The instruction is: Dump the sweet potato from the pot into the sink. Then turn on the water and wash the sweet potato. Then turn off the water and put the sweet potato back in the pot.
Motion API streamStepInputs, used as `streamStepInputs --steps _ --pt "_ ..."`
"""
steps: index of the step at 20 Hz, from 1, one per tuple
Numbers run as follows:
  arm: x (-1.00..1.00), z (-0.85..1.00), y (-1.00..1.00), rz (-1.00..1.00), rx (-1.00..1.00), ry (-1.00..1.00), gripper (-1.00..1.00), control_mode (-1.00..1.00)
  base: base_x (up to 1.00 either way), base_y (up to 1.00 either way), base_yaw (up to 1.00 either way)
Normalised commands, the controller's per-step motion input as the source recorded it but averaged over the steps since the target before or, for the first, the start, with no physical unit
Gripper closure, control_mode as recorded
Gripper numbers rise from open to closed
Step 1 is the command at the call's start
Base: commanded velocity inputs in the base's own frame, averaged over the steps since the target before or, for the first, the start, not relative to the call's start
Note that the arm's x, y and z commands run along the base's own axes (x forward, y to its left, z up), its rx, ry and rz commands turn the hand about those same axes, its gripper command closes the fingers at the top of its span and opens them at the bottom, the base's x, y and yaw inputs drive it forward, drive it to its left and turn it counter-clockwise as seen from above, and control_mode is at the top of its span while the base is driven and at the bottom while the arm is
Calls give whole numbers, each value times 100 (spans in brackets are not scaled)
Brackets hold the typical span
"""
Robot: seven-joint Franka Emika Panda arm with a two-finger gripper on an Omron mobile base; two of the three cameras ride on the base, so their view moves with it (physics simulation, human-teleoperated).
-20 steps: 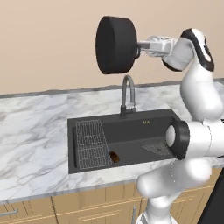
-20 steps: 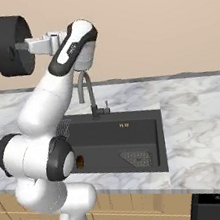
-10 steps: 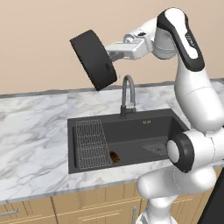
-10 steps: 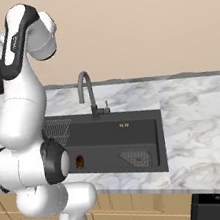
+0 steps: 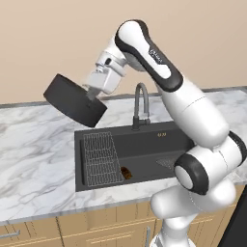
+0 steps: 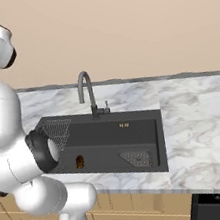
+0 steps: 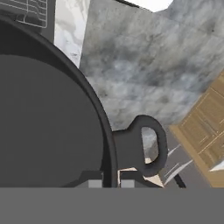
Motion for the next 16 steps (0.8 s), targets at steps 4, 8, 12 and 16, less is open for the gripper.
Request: streamStepInputs --steps 4,8,12,16 --pt "-8 -73 80 0 -29 -7 100 -100 0 0 0" --pt "-17 -67 76 0 -28 -11 100 -100 0 0 0" --pt "-7 -76 66 0 -25 -10 100 -100 0 0 0" --pt "0 -78 43 0 -22 -12 100 -100 0 0 0"
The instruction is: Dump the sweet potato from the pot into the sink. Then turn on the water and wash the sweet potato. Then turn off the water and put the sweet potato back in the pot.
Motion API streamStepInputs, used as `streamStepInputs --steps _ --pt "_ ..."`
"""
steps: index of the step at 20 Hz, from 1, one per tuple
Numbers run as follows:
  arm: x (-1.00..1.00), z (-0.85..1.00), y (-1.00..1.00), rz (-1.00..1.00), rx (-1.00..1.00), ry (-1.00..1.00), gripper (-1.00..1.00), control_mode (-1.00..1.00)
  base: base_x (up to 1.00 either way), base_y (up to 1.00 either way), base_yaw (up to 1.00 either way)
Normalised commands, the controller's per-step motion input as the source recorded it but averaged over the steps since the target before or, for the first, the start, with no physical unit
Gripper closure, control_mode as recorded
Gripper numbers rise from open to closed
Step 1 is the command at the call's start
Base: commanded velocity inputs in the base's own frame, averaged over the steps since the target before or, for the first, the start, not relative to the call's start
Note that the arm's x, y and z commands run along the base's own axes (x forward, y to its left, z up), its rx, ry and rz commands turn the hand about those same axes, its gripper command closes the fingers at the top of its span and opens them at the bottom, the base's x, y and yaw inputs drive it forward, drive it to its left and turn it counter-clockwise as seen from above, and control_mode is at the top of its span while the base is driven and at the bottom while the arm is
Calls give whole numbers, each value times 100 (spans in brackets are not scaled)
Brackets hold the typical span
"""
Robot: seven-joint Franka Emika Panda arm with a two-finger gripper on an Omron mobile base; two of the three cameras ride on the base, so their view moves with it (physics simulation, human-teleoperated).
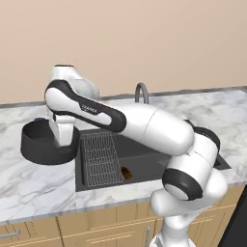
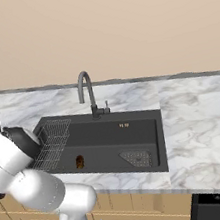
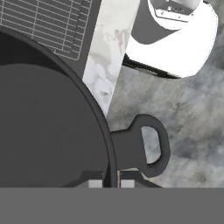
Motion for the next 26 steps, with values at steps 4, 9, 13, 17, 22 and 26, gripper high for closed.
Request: streamStepInputs --steps 4,9,13,17,22,26 --pt "7 -68 31 0 -17 -11 100 -100 0 0 0" --pt "6 -63 32 0 -13 -4 100 -100 0 0 0" --pt "6 -61 35 0 -11 -2 100 -100 0 0 0" --pt "1 -48 23 0 -6 -3 100 -100 0 0 0" --pt "6 -21 4 0 -1 -7 100 -100 0 0 0" --pt "20 -21 5 0 0 -7 100 -100 0 0 0"
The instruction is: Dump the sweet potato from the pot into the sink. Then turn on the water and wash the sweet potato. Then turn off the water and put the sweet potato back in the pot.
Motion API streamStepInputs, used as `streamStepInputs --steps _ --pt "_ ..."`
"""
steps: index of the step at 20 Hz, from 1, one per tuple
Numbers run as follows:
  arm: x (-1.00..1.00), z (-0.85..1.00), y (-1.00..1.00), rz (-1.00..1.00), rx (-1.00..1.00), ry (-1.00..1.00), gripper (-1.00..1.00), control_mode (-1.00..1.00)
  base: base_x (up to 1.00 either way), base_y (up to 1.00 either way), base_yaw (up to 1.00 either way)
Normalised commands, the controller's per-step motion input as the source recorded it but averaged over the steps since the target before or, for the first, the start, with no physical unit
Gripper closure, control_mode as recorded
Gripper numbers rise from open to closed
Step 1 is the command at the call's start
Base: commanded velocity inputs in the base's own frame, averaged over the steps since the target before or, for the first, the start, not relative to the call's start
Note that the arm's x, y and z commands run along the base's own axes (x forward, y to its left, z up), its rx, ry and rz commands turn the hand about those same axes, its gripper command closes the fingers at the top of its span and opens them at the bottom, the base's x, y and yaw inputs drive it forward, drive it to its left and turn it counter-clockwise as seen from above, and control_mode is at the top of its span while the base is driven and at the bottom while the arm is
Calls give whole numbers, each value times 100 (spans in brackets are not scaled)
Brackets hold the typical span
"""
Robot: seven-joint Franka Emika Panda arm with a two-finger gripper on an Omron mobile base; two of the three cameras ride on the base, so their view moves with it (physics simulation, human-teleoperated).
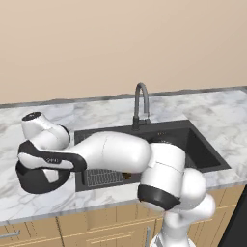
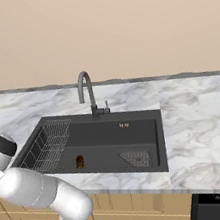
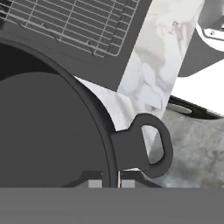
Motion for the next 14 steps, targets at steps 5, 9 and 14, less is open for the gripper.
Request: streamStepInputs --steps 5,9,14 --pt "32 -24 6 0 0 -2 100 -100 0 0 0" --pt "34 -30 0 0 0 0 100 -100 0 0 0" --pt "6 -29 0 0 0 0 100 -100 0 0 0"
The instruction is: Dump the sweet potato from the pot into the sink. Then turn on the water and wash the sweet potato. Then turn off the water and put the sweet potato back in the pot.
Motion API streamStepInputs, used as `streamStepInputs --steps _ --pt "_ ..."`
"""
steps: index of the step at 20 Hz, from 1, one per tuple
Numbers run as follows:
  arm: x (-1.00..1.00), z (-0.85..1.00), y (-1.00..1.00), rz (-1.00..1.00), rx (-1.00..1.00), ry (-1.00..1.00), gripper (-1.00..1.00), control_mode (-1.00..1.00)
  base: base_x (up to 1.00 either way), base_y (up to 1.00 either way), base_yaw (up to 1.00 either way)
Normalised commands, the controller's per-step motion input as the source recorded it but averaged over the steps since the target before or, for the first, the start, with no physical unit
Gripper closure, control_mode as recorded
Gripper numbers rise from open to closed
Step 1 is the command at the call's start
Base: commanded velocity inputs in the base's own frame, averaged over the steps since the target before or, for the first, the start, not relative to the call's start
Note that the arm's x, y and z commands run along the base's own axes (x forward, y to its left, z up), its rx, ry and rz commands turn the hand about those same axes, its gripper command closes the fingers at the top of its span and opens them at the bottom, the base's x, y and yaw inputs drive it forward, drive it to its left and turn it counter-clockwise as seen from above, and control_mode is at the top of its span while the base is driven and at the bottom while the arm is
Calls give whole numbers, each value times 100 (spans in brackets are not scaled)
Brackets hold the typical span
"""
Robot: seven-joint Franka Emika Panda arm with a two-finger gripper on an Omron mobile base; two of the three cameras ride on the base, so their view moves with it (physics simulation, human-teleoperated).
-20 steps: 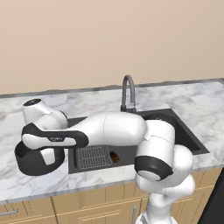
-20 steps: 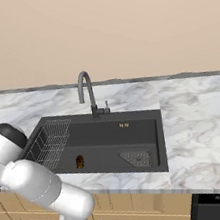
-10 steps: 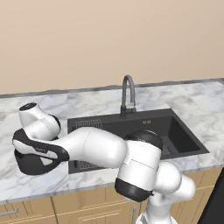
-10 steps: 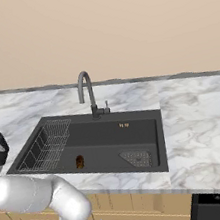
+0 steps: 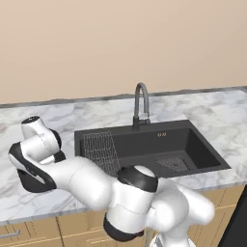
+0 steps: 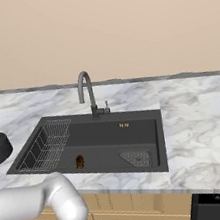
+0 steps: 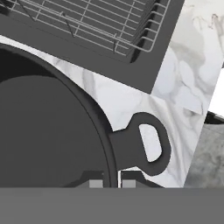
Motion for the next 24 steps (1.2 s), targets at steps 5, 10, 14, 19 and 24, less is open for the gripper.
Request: streamStepInputs --steps 5,10,14,19,24 --pt "-6 -31 0 0 0 0 100 -100 0 0 0" --pt "-2 -36 0 0 0 0 100 -100 0 0 0" --pt "0 -34 0 0 0 0 -100 -100 0 0 0" --pt "-7 -2 0 0 0 0 -100 -100 0 0 0" --pt "-41 32 -3 0 0 -6 -100 -100 0 0 0"
